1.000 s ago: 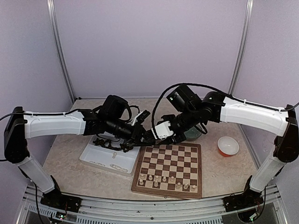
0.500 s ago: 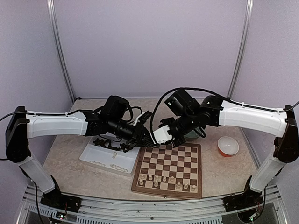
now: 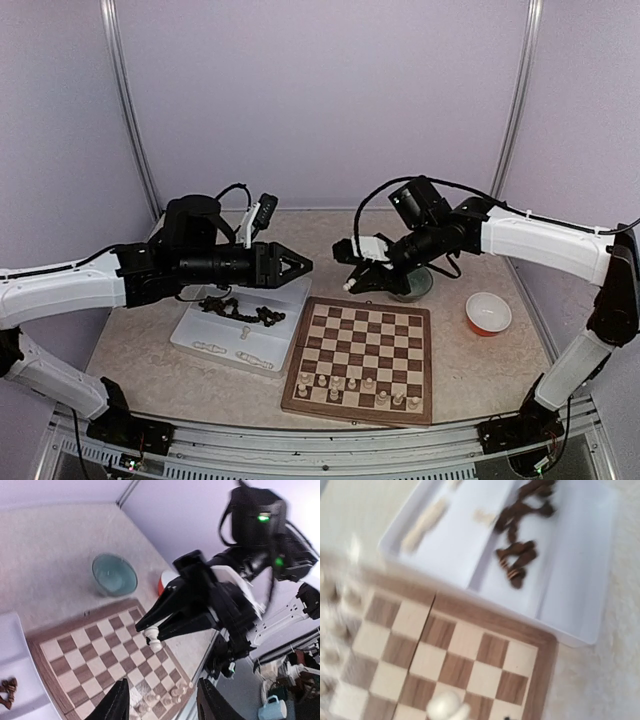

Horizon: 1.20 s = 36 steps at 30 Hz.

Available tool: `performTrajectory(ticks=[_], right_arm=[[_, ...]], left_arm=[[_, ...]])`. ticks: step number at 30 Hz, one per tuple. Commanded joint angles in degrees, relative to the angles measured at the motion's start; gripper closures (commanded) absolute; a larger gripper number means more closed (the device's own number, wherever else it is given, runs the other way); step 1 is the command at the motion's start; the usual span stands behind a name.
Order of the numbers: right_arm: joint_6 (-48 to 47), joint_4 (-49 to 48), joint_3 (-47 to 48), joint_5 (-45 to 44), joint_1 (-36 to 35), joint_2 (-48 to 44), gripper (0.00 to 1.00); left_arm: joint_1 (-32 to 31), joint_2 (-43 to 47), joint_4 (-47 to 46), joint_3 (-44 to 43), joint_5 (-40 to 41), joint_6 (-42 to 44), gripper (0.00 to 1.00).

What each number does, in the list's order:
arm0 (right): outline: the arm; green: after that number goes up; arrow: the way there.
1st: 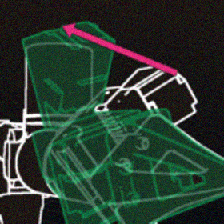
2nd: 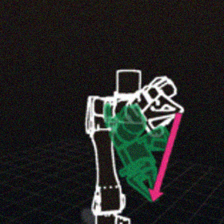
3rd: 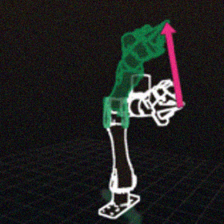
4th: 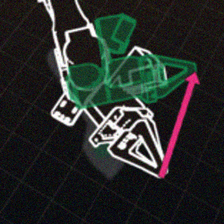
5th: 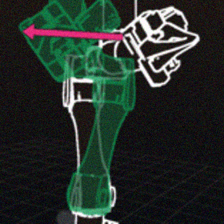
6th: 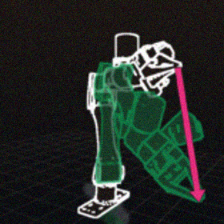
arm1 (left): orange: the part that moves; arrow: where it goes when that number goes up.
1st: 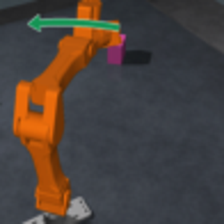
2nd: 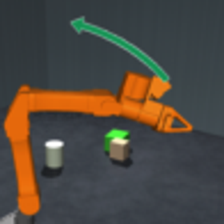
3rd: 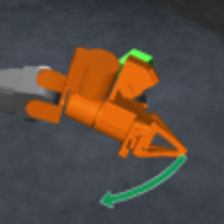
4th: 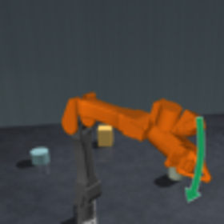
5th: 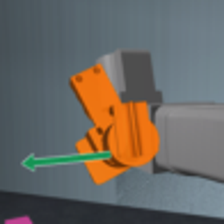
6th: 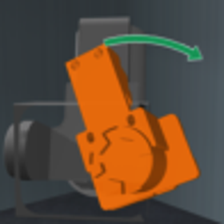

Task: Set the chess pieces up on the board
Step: Pass from the left arm to the right, then pass from the right arm to the left

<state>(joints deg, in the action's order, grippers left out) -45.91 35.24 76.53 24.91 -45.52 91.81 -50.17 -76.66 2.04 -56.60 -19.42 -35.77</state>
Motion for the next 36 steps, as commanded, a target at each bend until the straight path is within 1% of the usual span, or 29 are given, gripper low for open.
performTrajectory(ticks=[1, 2, 3, 4, 7, 11, 13, 16, 21, 28, 33, 36], right_arm=[[16.33, -5.08, -0.54, 24.23, 7.95, -1.88, 0.96], [19.10, -5.55, -0.48, 27.88, 9.26, -1.21, 0.96], [21.01, -5.88, -0.37, 32.06, 10.17, -0.42, 0.95], [22.43, -6.00, -0.32, 34.35, 10.74, 0.34, 0.95], [25.35, -7.19, -0.83, 37.37, 11.41, 1.59, 0.95], [27.43, -9.29, -1.61, 38.42, 11.41, 1.45, 0.95], [27.74, -9.32, -1.51, 38.40, 11.50, 1.39, 0.95], [27.89, -9.40, -1.60, 38.40, 11.51, 1.35, 0.94], [27.64, -9.24, -1.74, 38.49, 11.50, 1.53, 0.94], [27.13, -8.98, -2.00, 38.66, 11.50, 1.28, 0.93], [26.91, -8.94, -2.18, 38.57, 11.50, 1.07, 0.93], [26.85, -9.03, -2.34, 38.54, 11.55, 0.96, 0.93]], left_arm=[[-7.26, 6.36, -11.17, 3.99, 21.84, 11.09, 0.53], [-9.07, 6.35, -11.69, 3.67, 24.84, 14.41, 0.52], [-10.23, 5.54, -11.72, 2.93, 26.83, 16.19, 0.52], [-11.06, 4.83, -11.59, 1.89, 28.08, 17.34, 0.51], [-11.69, 0.85, -12.33, -1.33, 28.99, 17.29, 0.49], [-13.01, -4.51, -14.26, -4.47, 27.96, 17.90, 0.49], [-13.29, -7.26, -14.45, -5.95, 26.12, 18.14, 0.49], [-13.49, -9.22, -15.13, -7.03, 24.18, 18.27, 0.50], [-13.47, -11.06, -14.42, -8.55, 24.21, 18.45, 0.52], [-13.37, -13.61, -11.92, -11.47, 23.56, 18.21, 0.65], [-13.20, -15.45, -10.05, -13.45, 23.28, 17.58, 0.71], [-13.15, -16.27, -8.36, -14.57, 23.86, 17.40, 0.72]])
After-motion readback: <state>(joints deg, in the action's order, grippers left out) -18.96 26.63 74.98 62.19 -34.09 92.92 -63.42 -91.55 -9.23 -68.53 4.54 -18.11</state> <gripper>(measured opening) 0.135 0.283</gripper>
